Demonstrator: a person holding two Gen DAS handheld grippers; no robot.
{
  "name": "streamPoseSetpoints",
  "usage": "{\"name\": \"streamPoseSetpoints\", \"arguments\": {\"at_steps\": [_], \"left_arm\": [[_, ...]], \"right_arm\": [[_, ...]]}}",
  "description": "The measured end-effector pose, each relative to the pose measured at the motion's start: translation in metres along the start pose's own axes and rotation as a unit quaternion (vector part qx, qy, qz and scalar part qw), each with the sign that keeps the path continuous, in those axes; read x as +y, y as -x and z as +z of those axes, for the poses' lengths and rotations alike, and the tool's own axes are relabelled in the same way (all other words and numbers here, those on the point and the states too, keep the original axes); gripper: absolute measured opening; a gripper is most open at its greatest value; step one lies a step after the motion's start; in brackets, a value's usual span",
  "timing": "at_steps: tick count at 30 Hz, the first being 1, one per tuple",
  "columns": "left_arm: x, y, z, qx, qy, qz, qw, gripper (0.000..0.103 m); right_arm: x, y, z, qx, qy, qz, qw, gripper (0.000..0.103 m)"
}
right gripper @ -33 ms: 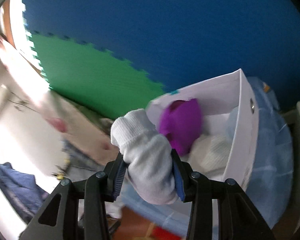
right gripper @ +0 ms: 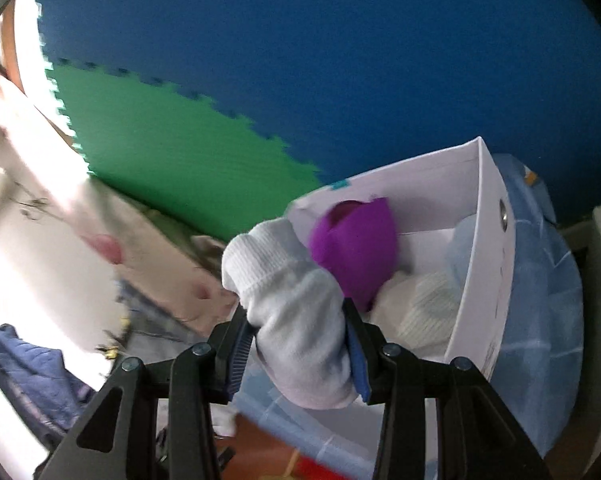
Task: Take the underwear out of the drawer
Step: 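Carry the white sock into the white shoebox and open right gripper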
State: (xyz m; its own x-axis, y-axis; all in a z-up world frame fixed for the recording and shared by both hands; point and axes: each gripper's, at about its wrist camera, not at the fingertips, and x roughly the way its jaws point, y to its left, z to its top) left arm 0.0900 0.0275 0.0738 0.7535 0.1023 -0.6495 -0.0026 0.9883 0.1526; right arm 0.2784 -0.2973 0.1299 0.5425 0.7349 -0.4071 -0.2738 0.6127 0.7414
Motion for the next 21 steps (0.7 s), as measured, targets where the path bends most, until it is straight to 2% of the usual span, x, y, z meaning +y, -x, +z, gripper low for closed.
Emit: {"name": "streamPoseSetpoints", "arguments": {"at_steps": [2, 4, 9, 12, 14, 15, 17, 19, 21], "left_arm": [[0.011, -0.01, -0.014, 0.015, 0.012, 0.002, 0.9998, 0.102], [0.02, -0.021, -0.021, 0.032, 0.029, -0.008, 0.999, 0.102], [0.026, -0.027, -0.028, 0.038, 0.044, -0.013, 0.9982, 0.102], [0.024, -0.023, -0.028, 0.031, 0.044, -0.011, 0.9985, 0.102], [0.022, -0.023, -0.028, 0.033, 0.046, -0.017, 0.9982, 0.102], [0.021, -0.023, -0.028, 0.035, 0.047, -0.019, 0.9981, 0.102], [0.019, -0.026, -0.027, 0.039, 0.048, -0.023, 0.9978, 0.102], [0.014, -0.026, -0.026, 0.042, 0.043, -0.024, 0.9979, 0.102], [0.009, -0.023, -0.026, 0.034, 0.031, -0.017, 0.9988, 0.102]], "right_arm": [[-0.006, -0.015, 0.003, 0.009, 0.006, -0.026, 1.0, 0.045], [-0.001, -0.023, 0.008, -0.003, 0.034, -0.061, 0.998, 0.05], [0.002, -0.023, 0.012, -0.015, 0.039, -0.084, 0.996, 0.052], [0.022, -0.001, 0.002, -0.056, 0.084, -0.068, 0.993, 0.053], [0.035, 0.008, -0.004, -0.074, 0.123, -0.077, 0.987, 0.071], [0.039, 0.008, -0.005, -0.076, 0.137, -0.091, 0.983, 0.073], [0.038, -0.001, 0.003, -0.061, 0.142, -0.08, 0.985, 0.073], [0.034, -0.018, 0.016, -0.033, 0.123, -0.092, 0.988, 0.073], [0.035, -0.027, 0.023, -0.022, 0.124, -0.113, 0.986, 0.073]]}}
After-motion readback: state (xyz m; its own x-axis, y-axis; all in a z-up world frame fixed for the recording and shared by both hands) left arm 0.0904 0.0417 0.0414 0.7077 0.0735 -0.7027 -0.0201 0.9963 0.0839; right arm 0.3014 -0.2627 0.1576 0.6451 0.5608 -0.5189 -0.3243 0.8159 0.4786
